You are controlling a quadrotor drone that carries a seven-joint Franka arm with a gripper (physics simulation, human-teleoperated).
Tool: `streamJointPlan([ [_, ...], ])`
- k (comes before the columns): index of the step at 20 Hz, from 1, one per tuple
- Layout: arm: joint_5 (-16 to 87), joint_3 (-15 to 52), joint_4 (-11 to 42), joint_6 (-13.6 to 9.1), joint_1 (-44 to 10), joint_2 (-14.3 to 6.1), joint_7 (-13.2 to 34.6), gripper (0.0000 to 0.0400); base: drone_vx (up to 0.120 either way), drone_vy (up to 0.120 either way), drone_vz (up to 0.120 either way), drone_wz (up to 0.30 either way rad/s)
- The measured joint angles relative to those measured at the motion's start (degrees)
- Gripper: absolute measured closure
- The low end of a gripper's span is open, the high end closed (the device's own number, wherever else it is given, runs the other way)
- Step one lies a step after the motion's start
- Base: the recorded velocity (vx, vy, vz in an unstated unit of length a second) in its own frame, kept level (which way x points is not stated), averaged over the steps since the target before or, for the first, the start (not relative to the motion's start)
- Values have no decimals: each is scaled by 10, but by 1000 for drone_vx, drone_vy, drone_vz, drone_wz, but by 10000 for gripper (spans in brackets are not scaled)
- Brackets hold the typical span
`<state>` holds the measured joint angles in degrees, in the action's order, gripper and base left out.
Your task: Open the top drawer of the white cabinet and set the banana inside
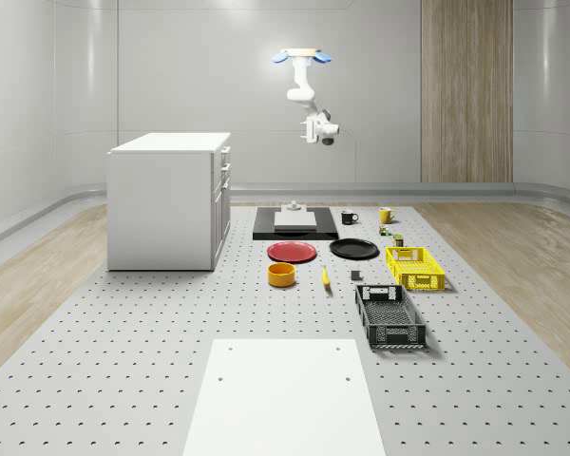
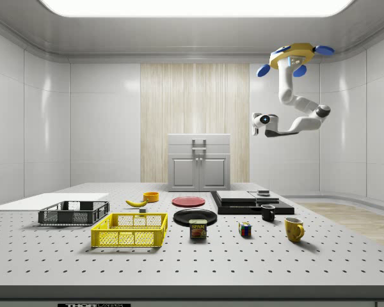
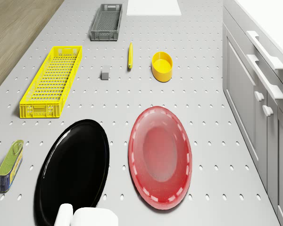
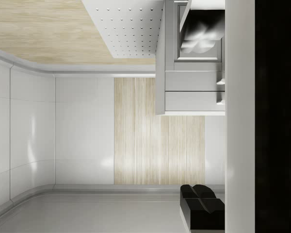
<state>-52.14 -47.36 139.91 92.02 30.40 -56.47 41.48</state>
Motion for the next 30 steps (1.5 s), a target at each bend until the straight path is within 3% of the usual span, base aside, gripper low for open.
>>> streamJointPlan([
  [30,44,-20,7,52,56,-57,36,0,120,-120,0,0],
])
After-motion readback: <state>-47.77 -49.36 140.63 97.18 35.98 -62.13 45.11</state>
